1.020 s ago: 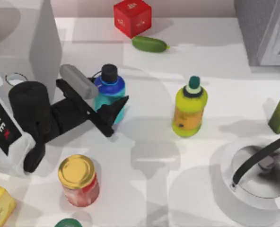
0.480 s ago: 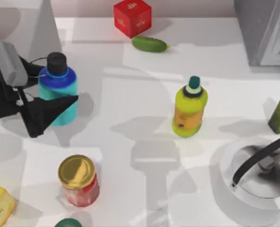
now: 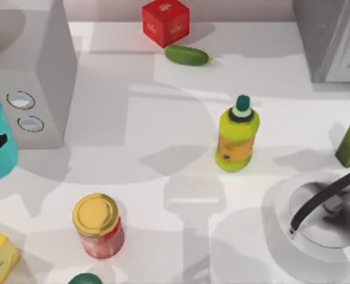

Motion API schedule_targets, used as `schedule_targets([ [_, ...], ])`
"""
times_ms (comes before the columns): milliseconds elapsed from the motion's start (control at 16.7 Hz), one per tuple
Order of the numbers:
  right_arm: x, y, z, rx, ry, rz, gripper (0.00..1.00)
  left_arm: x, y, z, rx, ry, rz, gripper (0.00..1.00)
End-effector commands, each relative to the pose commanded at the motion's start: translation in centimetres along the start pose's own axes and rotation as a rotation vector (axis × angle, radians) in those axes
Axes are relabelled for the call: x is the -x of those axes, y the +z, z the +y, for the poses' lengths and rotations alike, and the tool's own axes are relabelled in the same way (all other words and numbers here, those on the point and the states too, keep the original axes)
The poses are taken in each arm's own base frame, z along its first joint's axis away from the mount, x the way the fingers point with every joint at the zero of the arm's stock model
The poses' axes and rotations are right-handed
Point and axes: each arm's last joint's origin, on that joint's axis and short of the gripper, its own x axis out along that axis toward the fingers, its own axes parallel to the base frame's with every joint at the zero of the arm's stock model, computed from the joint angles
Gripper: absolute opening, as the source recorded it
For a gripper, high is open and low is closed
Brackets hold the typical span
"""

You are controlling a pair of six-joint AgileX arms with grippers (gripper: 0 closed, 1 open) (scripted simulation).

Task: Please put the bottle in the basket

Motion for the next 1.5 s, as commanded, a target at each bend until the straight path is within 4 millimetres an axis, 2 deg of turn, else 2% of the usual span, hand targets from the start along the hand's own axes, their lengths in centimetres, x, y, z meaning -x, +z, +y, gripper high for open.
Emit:
schedule_targets([
  [180,0.0,0.0,0.0,0.000,0.000,0.000,1.00,2.5,0.5,-2.3,0.026,0.085,-0.019,0.00],
  [360,0.0,0.0,0.0,0.000,0.000,0.000,1.00,3.9,0.6,-3.6,0.048,0.164,-0.023,0.00],
  [900,0.0,0.0,0.0,0.000,0.000,0.000,1.00,4.3,0.8,-3.7,0.062,0.186,-0.024,0.00],
  [1140,0.0,0.0,0.0,0.000,0.000,0.000,1.00,5.1,3.3,-1.4,0.083,0.193,-0.033,0.00],
  [1500,0.0,0.0,0.0,0.000,0.000,0.000,1.00,7.4,10.6,5.6,0.055,0.226,-0.031,0.00],
])
